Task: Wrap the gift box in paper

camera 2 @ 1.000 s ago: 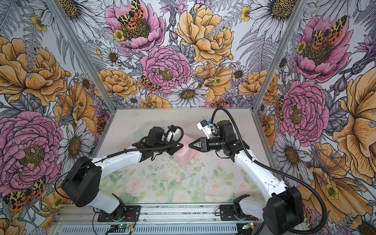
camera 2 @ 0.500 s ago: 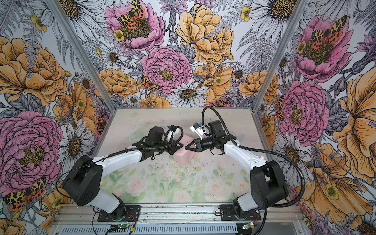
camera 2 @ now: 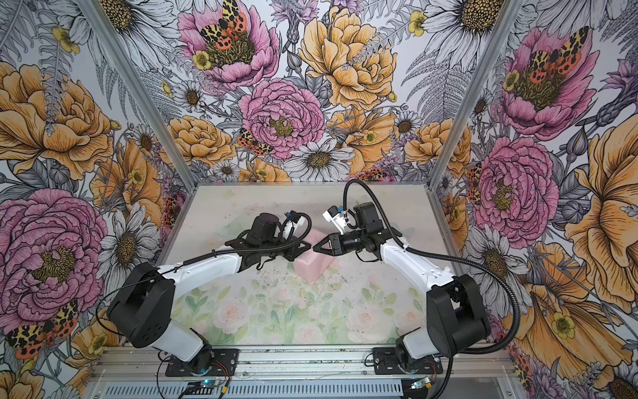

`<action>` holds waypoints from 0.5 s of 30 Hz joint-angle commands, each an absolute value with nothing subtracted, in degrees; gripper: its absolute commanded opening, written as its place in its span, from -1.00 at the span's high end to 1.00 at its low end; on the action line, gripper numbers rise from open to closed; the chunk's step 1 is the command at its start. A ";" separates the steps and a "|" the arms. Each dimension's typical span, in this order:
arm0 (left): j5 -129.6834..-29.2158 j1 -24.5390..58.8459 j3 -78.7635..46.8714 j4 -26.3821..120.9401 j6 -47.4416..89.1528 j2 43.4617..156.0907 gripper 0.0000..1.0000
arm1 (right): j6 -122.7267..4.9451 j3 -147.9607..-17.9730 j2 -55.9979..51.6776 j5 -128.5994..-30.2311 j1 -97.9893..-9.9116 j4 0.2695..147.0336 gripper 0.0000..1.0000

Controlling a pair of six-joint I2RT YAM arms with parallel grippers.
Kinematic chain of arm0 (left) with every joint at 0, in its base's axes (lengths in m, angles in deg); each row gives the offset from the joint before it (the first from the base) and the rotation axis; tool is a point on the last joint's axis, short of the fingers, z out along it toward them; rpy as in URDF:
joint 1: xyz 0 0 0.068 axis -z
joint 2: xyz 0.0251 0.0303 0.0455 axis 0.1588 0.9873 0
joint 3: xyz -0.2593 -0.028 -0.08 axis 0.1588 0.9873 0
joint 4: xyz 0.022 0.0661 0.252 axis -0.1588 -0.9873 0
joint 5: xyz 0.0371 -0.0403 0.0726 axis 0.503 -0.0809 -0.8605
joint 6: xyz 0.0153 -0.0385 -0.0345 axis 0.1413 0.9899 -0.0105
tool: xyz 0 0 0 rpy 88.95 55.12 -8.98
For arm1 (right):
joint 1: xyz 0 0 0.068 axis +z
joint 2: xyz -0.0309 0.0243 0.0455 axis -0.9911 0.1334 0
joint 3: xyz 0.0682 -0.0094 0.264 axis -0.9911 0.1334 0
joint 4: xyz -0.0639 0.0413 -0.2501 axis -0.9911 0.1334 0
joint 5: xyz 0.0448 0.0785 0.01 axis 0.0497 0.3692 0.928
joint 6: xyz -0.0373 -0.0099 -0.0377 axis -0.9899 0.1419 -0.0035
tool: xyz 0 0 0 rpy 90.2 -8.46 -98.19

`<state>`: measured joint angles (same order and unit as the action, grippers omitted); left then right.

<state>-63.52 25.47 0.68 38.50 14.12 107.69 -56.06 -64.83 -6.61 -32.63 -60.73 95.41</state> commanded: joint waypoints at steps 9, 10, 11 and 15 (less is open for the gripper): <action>-64.71 24.44 -1.08 32.25 12.25 111.41 0.81 | -44.97 -67.76 -5.56 -33.86 -60.10 93.74 0.31; -64.74 24.48 -1.07 32.15 12.15 111.24 0.81 | -45.63 -67.76 -5.29 -33.54 -60.10 93.73 0.33; -64.74 24.44 -1.07 32.08 12.20 111.10 0.81 | -46.15 -67.76 -5.16 -33.35 -60.10 93.71 0.33; -64.54 24.45 -0.99 31.94 12.05 110.87 0.81 | -45.65 -68.01 -3.63 -33.29 -60.27 93.66 0.35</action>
